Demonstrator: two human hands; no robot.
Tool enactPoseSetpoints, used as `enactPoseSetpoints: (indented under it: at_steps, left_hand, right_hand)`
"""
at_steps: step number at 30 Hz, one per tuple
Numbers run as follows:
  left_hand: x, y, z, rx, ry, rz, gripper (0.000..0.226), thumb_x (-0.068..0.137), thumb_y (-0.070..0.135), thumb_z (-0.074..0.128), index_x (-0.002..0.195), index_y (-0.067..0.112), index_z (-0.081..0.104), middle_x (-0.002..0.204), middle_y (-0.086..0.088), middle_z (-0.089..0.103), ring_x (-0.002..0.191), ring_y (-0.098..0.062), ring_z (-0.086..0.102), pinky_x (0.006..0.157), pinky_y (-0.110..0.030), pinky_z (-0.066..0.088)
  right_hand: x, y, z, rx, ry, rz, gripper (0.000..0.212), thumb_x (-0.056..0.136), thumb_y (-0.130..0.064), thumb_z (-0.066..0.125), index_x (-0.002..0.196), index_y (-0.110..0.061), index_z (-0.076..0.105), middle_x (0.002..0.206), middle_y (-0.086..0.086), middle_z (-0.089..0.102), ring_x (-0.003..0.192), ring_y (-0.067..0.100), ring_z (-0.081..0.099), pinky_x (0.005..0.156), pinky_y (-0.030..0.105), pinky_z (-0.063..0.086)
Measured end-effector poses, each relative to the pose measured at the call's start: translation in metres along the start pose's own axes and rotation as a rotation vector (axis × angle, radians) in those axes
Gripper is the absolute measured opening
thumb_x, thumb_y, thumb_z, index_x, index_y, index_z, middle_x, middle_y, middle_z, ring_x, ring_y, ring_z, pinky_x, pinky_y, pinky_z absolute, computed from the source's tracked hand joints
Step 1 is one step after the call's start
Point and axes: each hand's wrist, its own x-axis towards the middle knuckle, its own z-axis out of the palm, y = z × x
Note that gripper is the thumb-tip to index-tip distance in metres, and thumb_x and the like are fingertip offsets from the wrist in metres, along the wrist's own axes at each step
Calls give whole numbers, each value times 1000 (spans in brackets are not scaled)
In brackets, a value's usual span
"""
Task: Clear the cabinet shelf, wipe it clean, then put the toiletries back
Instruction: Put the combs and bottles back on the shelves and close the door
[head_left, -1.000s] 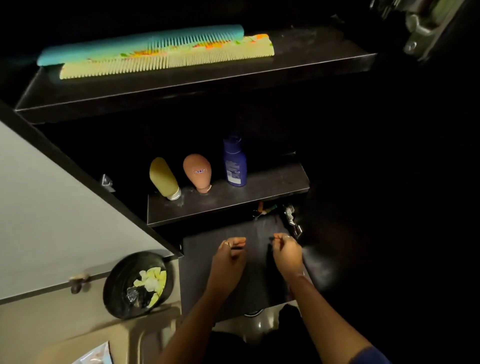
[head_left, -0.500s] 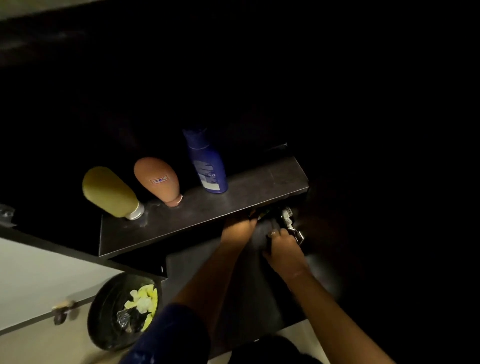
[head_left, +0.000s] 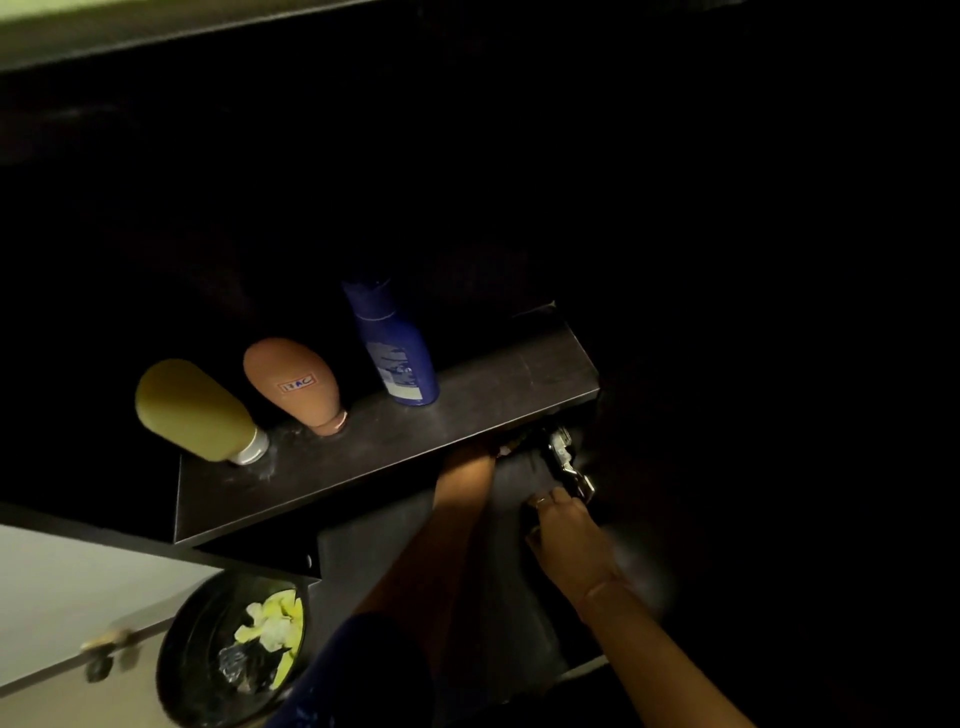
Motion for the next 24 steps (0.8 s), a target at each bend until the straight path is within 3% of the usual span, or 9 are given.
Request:
enactPoseSetpoints:
  at_steps: [1,3,6,8,11,14,18,21,24]
  left_hand:
    - [-1,0,-5,15,46,45,41,98,23,45,136,7,46,140,-14,47,126,-23,47,106,-18,28]
    - [-11,-1,-10,-14,68,29,38,96,24,49,130,10,54,140,-13,49,129,-25,45,107,-24,26]
    - [-52,-4,-22,-70,194,187,17,83,11,67,99,5,72,101,-16,69,97,-13,63,85,-13,39]
    - [-93,-1,-32,-144,254,309,13,74,6,73,87,9,73,86,-2,61,85,9,55,77,-2,38]
    - [-141,9,-50,-262,293,340,13,74,7,74,86,13,72,87,7,54,86,13,54,73,1,40]
    - [-159,27,-74,-494,301,289,25,76,1,73,96,16,69,99,1,57,90,6,60,78,-2,44]
    - [-170,37,-95,-620,306,304,52,72,9,79,116,24,57,114,10,53,105,0,58,91,-10,47]
    - [-182,33,-100,-526,386,336,31,78,11,74,101,28,63,105,15,56,101,5,58,88,-8,46]
    - [-195,25,-94,-515,383,292,30,85,4,64,88,34,63,95,12,61,88,5,61,78,-6,45]
  right_hand:
    - [-1,-1,-1,29,25,-2,36,91,-20,51,127,-16,49,128,4,48,117,21,48,94,29,46]
    - [-6,-4,-7,111,102,-12,37,89,-22,54,125,-15,51,124,5,51,116,23,51,94,30,47]
    - [-20,-13,-24,259,251,-81,40,85,-18,64,124,-10,55,122,8,58,114,24,55,97,30,45]
    - [-33,-21,-42,281,284,-167,42,83,-22,67,123,-11,58,120,4,62,111,20,57,96,25,43]
    - [-52,-33,-68,232,285,-348,31,83,-32,57,110,-20,65,101,-3,70,91,14,64,82,25,51]
    - [-70,-47,-96,277,253,-454,24,85,-29,57,104,-21,68,95,-3,70,87,8,61,81,16,44]
    - [-80,-66,-145,569,393,-322,26,83,-14,69,109,-16,68,98,-6,66,89,1,62,81,5,44]
    - [-53,-80,-179,661,538,-222,26,82,-10,69,108,-8,67,92,2,67,78,5,62,70,-1,42]
    - [-12,-89,-191,665,517,-141,26,82,-12,66,108,-10,66,95,10,70,83,15,67,80,12,49]
